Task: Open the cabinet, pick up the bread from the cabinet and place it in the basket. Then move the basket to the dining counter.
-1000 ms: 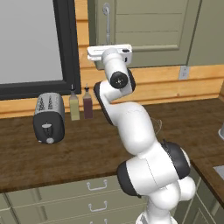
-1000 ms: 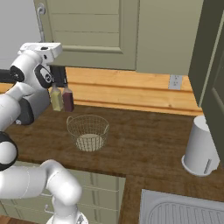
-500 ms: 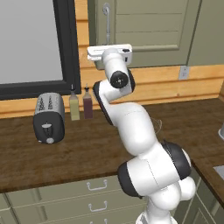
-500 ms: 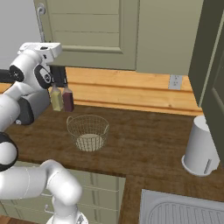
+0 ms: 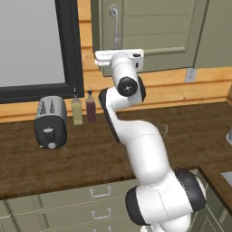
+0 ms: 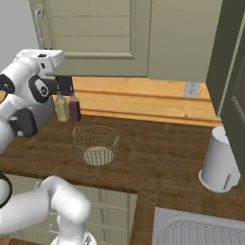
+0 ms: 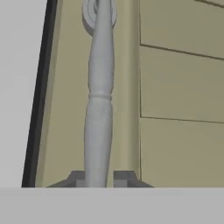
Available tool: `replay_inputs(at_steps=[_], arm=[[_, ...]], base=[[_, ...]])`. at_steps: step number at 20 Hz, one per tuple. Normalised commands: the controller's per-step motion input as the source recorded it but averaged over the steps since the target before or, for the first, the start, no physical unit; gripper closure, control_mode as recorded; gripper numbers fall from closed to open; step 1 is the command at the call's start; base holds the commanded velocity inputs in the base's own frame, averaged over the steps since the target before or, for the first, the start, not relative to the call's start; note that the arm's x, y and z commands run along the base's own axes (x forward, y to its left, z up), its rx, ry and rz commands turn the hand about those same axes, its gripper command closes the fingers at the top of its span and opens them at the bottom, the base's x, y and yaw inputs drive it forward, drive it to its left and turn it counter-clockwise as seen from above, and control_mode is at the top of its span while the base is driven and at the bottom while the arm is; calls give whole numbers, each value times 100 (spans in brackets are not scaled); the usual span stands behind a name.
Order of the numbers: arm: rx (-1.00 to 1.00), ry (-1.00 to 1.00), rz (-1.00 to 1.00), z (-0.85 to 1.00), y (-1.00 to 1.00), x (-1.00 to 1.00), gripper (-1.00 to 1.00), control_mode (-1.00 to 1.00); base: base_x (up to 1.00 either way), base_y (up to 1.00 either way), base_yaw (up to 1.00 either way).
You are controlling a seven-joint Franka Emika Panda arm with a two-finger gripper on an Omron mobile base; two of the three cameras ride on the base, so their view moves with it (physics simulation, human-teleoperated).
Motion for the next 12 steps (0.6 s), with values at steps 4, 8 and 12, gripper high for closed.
replay_inputs(at_steps=[4, 8, 12], arm=[[0, 11, -8, 10, -64, -92, 100, -100], [0, 12, -9, 9, -77, -93, 100, -100], [0, 12, -9, 7, -86, -92, 100, -100]], base=[[0, 0, 0], [0, 0, 0], [0, 0, 0]])
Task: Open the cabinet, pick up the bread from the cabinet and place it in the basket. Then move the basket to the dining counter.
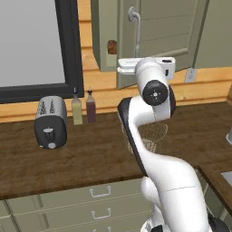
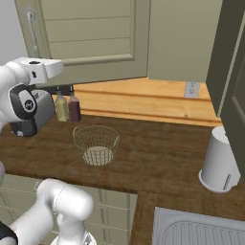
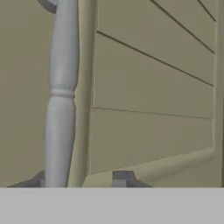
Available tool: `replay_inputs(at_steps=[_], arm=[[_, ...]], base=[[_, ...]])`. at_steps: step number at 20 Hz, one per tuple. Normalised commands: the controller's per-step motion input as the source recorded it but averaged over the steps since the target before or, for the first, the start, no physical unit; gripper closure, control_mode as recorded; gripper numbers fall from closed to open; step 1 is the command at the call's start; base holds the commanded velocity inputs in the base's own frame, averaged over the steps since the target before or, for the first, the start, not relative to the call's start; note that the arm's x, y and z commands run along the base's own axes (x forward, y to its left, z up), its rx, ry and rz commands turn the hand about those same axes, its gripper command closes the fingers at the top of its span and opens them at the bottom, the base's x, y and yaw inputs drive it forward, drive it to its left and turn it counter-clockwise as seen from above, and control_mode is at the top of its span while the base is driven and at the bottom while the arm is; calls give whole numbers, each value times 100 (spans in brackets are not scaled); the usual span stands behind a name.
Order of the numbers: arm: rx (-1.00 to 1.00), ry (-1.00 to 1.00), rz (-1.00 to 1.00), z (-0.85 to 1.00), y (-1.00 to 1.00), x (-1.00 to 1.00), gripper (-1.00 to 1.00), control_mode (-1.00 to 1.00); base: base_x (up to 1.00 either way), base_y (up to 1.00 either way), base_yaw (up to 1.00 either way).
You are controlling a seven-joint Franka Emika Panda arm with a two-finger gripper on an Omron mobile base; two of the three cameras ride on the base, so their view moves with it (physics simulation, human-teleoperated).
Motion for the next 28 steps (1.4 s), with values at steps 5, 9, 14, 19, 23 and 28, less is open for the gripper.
replay_inputs(at_steps=[5, 9, 14, 19, 23, 28], arm=[[1, 10, -8, 1, -92, -92, 100, -100], [1, 6, -5, 0, -93, -89, 100, -100], [3, 0, 0, 0, -88, -69, 100, -100], [8, 0, 0, 0, -65, -35, 100, -100], [9, 0, 0, 0, -50, -15, 100, -100], [4, 0, 0, 0, -21, -3, 100, -100]], base=[[0, 0, 0], [0, 0, 0], [0, 0, 0], [0, 0, 0], [0, 0, 0], [0, 0, 0]])
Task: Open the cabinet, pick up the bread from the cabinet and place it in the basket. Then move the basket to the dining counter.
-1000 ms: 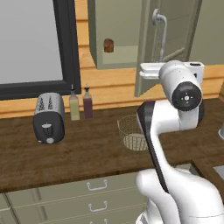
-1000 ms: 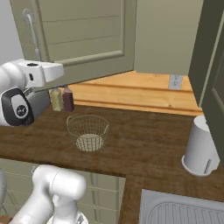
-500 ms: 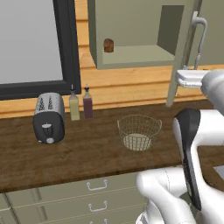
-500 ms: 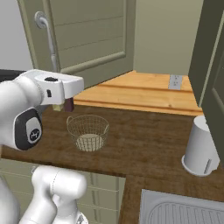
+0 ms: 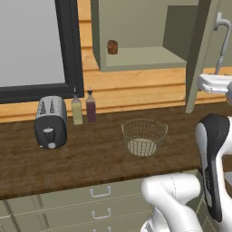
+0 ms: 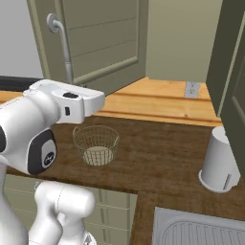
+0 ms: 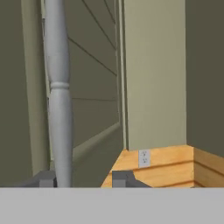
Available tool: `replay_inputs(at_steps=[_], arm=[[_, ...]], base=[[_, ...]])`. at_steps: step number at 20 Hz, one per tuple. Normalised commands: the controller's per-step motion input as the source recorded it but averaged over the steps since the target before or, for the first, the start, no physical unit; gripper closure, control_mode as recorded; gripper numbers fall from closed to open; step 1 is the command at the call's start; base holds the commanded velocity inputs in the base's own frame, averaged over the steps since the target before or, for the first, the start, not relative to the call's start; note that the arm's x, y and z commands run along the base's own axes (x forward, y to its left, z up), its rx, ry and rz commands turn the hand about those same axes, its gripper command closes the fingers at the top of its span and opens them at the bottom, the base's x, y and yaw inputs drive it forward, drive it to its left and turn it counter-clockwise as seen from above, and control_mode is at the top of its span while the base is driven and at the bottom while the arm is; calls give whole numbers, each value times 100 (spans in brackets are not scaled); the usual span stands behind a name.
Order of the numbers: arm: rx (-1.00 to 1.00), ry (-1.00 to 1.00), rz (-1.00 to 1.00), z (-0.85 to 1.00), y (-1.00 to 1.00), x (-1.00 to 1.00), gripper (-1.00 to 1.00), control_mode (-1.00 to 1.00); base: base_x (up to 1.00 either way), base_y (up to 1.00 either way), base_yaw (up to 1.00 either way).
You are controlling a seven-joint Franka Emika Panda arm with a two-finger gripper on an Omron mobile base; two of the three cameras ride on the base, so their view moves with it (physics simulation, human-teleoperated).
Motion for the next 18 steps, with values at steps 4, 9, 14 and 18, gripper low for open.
replay_inputs(at_steps=[4, 9, 14, 18], arm=[[1, 0, 0, 0, -11, -7, -100, -100], [0, 0, 0, 0, 13, -74, -100, -100], [0, 0, 0, 0, 58, -86, -100, -100], [-4, 0, -5, 0, 100, -23, -100, -100]], base=[[0, 0, 0], [0, 0, 0], [0, 0, 0], [0, 0, 0]])
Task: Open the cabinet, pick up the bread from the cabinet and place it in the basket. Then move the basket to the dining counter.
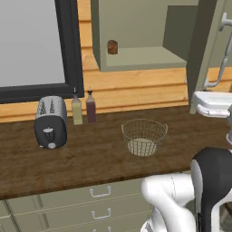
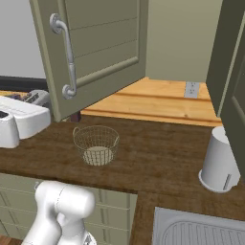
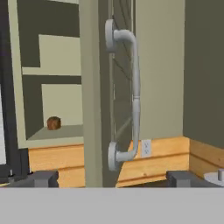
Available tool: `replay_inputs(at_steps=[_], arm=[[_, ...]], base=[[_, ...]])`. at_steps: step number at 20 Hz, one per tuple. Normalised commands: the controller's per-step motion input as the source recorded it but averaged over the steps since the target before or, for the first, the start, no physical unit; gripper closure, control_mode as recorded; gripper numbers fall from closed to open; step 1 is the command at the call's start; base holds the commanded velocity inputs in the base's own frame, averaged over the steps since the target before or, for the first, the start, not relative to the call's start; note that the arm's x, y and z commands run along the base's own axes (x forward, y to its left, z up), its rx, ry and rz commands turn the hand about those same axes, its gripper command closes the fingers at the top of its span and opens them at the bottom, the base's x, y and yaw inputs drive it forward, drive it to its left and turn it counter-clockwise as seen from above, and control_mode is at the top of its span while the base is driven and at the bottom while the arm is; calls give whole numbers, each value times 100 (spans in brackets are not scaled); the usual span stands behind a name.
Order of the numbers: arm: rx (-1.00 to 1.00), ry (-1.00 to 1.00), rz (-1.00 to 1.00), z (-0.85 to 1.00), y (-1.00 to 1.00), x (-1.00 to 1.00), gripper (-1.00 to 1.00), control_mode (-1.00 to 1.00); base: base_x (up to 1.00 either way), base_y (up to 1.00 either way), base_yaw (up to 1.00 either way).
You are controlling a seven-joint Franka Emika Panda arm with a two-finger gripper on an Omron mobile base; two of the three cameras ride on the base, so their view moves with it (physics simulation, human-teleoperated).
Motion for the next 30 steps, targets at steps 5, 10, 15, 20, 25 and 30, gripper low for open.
replay_inputs(at_steps=[5, 10, 15, 20, 25, 30], arm=[[-2, 0, -16, 0, 100, 5, -100, -100], [0, 0, -36, 0, 58, 35, -100, -100], [0, 0, -47, -1, -19, 47, -100, -100], [0, 0, -48, -14, -30, 53, -100, -100], [0, 0, -44, -21, -20, 54, -100, -100], [0, 0, -36, -21, -24, 48, -100, -100]], base=[[0, 0, 0], [0, 0, 0], [0, 0, 0], [0, 0, 0], [0, 0, 0], [0, 0, 0]])
